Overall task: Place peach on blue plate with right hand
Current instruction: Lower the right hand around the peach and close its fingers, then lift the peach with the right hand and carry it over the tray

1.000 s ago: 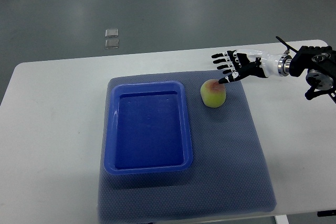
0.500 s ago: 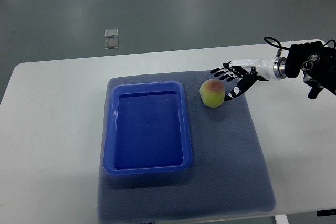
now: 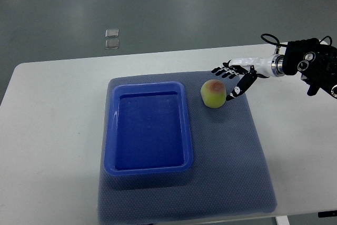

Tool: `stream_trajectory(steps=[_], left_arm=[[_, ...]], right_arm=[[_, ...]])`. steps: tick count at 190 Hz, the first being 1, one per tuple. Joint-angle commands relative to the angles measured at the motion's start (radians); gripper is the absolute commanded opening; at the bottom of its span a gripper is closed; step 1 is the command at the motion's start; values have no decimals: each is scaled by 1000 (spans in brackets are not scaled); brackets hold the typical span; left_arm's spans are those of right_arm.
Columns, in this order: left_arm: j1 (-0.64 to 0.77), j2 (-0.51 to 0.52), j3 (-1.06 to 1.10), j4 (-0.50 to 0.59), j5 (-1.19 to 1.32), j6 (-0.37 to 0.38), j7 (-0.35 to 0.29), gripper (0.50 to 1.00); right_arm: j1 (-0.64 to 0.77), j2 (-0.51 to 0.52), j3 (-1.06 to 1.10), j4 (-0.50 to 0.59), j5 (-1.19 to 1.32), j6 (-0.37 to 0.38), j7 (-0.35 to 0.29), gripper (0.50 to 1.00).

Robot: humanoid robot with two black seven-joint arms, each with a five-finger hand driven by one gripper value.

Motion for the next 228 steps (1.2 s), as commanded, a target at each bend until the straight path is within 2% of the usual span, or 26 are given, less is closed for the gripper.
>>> stream_trajectory(steps=[1,74,110,111,120,125,137,161,199,217,228], left_arm=[[0,0,-1,-5,0,-1,0,1000],[1,0,-1,4,0,1,0,1000],[1,0,-1,0,0,1,0,1000],[1,0,-1,0,0,1,0,1000],[1,0,-1,0,0,1,0,1000],[1,0,-1,-2,0,1,0,1000],[1,0,-1,-2,0,1,0,1000],[1,0,0,-2,0,1,0,1000],[8,0,-1,-3,0,1,0,1000],[8,0,-1,-3,0,1,0,1000],[8,0,-1,-5,0,-4,1,1000]], right_arm=[[0,9,0,0,0,-23,0,928],[-5,57,-17,-8,-2,-43,-2,928],[-13,57,-20,-8,-3,-47,-2,907],[-13,57,-21,-10,-5,-52,-2,875],[-13,55,-29,-8,-5,-57,-2,860],[-11,55,-41,-10,-5,-60,-2,832],[-11,55,-63,-10,-5,-72,-2,801],[-11,55,-95,-11,-5,-90,0,789],[-8,55,-97,-11,0,-95,1,697],[0,53,-89,-10,9,-95,1,682],[23,53,-86,-10,12,-93,1,652]])
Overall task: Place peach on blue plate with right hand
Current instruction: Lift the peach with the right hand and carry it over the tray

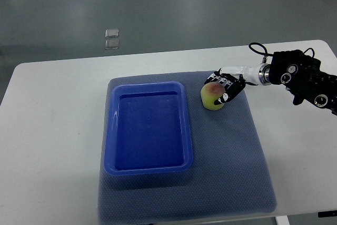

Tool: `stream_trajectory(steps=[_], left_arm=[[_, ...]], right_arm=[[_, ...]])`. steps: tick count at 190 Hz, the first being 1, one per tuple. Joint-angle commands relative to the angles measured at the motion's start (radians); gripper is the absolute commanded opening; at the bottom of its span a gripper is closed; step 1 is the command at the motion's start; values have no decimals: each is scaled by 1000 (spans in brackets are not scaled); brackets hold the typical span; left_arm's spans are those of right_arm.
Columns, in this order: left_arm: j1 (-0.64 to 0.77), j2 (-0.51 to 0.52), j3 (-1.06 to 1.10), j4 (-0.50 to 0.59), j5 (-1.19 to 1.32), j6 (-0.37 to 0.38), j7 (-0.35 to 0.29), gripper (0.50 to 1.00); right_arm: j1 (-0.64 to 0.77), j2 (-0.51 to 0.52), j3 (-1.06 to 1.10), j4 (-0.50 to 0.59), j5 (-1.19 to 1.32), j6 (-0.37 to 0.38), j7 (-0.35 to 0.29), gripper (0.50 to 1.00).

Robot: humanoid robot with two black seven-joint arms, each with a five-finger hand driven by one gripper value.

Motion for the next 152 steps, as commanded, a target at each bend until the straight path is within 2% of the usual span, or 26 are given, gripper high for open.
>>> stream_trajectory(steps=[1,12,19,40,61,62,70,80,81,100,127,135,152], left_arm=[[0,0,-1,-1,0,-5,2,1000],[0,0,-1,-1,0,-6,2,1000],[0,0,-1,-3,0,-9,2,1000],[0,0,-1,-3,0,-12,2,1000],[0,0,-3,-3,0,-12,2,1000],[0,0,-3,-3,0,-12,2,1000],[2,0,-3,-3,-1,-12,2,1000],[2,0,-3,-3,-1,-12,2,1000],[2,0,-3,-3,0,-12,2,1000],[2,0,-3,-3,-1,-12,2,1000],[2,0,-3,-1,-1,-12,2,1000],[11,0,-1,-3,-1,-12,2,1000],[14,0,-1,-3,-1,-14,2,1000]], right_arm=[[26,-1,7,1,8,2,1,652],[32,-1,9,1,9,2,1,650],[55,0,9,1,11,9,13,617],[95,26,7,5,12,17,36,601],[108,60,7,5,12,21,37,601],[119,92,6,9,12,29,36,601],[130,126,6,12,12,35,36,601],[130,126,6,12,12,35,36,601],[144,178,-5,12,11,37,36,603],[156,252,-10,11,2,37,36,603],[167,287,-43,-2,-5,37,36,605],[165,310,-125,-5,-5,26,36,607],[158,330,-160,-8,-8,25,36,617]])
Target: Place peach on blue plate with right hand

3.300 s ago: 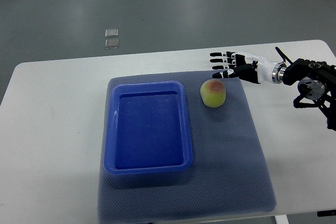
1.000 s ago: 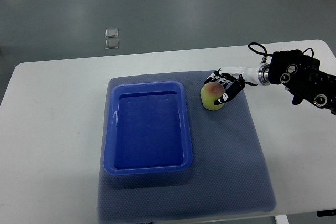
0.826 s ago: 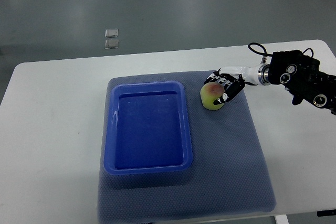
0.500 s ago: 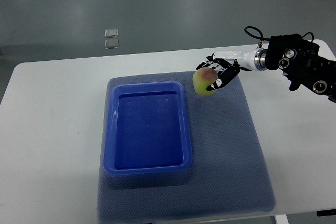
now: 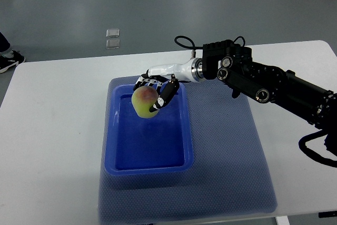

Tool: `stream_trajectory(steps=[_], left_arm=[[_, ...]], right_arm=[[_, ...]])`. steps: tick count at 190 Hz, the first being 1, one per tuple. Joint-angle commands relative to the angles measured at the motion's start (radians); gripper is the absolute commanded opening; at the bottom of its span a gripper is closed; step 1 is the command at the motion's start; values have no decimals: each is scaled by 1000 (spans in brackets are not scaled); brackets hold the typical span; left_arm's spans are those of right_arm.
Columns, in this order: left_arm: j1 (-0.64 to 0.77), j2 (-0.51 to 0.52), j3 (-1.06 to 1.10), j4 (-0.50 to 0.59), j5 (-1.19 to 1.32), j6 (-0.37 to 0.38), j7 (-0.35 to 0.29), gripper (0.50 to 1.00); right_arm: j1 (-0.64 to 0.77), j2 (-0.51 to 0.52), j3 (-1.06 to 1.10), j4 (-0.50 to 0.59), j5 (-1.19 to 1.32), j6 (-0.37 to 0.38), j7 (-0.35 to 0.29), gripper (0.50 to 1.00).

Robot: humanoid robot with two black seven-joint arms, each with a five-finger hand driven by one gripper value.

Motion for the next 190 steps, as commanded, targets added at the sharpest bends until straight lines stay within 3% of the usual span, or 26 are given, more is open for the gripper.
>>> stream_trajectory(steps=[1,27,48,64,94,112,140,149,150,152,168,190], left_arm=[[5,0,1,-1,0,-1,0,1000],[9,0,0,-1,0,0,0,1000],[12,0,0,-1,0,0,0,1000],[12,0,3,-2,0,-1,0,1000],[12,0,1,-10,0,-1,0,1000],[14,0,1,-10,0,-1,0,1000],[14,0,1,-10,0,-1,0,1000],[14,0,1,-10,0,-1,0,1000],[14,0,1,-10,0,-1,0,1000],[14,0,1,-10,0,-1,0,1000],[12,0,1,-10,0,-1,0,1000],[14,0,3,-16,0,-3,0,1000]], right_arm=[[-8,24,-52,-4,-3,-5,0,617],[-16,24,-64,-4,-3,-7,-3,658],[-17,24,-61,-4,0,-10,-3,825],[-17,24,-60,-4,2,-10,-8,913],[-16,16,-43,-2,28,21,-8,928],[-11,3,3,-5,134,98,-14,928],[-17,-57,103,-5,396,98,-97,928],[-17,-57,103,-5,396,98,-97,928],[-29,-86,136,-8,493,98,-133,928],[-36,-92,144,-10,514,98,-139,928],[-54,-112,163,-18,566,98,-149,928],[-140,-157,241,-134,769,98,-150,928]])
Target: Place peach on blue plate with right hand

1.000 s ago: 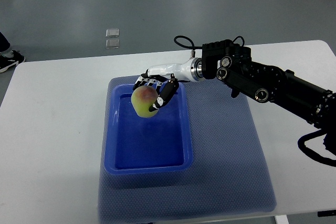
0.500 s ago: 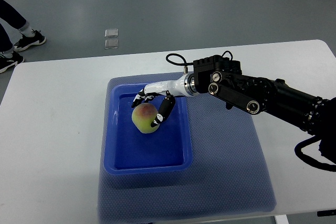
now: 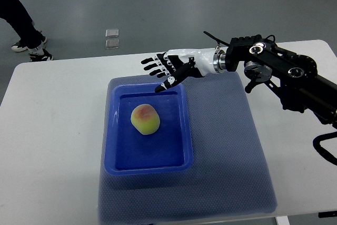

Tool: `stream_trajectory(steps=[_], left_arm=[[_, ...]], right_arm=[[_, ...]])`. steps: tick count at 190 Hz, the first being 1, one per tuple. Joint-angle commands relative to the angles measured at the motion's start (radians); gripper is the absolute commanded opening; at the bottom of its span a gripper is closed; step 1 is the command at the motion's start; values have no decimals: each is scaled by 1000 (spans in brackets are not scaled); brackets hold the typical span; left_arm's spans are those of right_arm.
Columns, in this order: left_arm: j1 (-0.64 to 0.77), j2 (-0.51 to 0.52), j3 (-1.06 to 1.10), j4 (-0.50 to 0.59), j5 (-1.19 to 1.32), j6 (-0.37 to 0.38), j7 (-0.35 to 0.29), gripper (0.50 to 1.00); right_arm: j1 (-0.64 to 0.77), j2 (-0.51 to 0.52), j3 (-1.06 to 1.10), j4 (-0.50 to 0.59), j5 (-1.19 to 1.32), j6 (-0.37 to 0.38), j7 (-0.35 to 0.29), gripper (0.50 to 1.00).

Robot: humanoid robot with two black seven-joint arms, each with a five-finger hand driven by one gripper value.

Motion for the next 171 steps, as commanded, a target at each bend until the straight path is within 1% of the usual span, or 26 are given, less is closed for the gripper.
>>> stream_trajectory(steps=[1,15,25,26,28,60,69,70,90,93,121,171], left_arm=[[-1,0,2,-7,0,-1,0,1000],[1,0,0,-10,0,1,0,1000],[1,0,0,-10,0,1,0,1000],[1,0,0,-10,0,-1,0,1000],[-1,0,0,-10,0,1,0,1000],[-1,0,0,-8,0,8,0,1000],[-1,0,0,-8,0,8,0,1000],[1,0,0,-10,0,7,0,1000],[-1,0,0,-8,0,7,0,1000],[-1,0,0,-8,0,7,0,1000],[-1,0,0,-8,0,7,0,1000],[-1,0,0,-7,0,7,0,1000]], right_arm=[[-54,-23,51,-74,136,0,-3,928],[-103,-48,76,-82,220,0,-6,928],[-103,-48,76,-82,220,0,-6,928],[-130,-63,88,-83,282,0,-6,928],[-135,-66,90,-85,297,0,-6,928],[-181,-66,90,-131,421,0,-8,928],[-181,-66,90,-131,421,0,-8,928],[-193,-63,90,-145,462,-5,-11,928],[-209,-63,88,-148,506,-8,-11,928],[-227,-63,90,-148,547,-13,-11,928],[-250,-63,90,-148,553,-33,2,930],[-264,-54,91,-148,558,-28,2,930]])
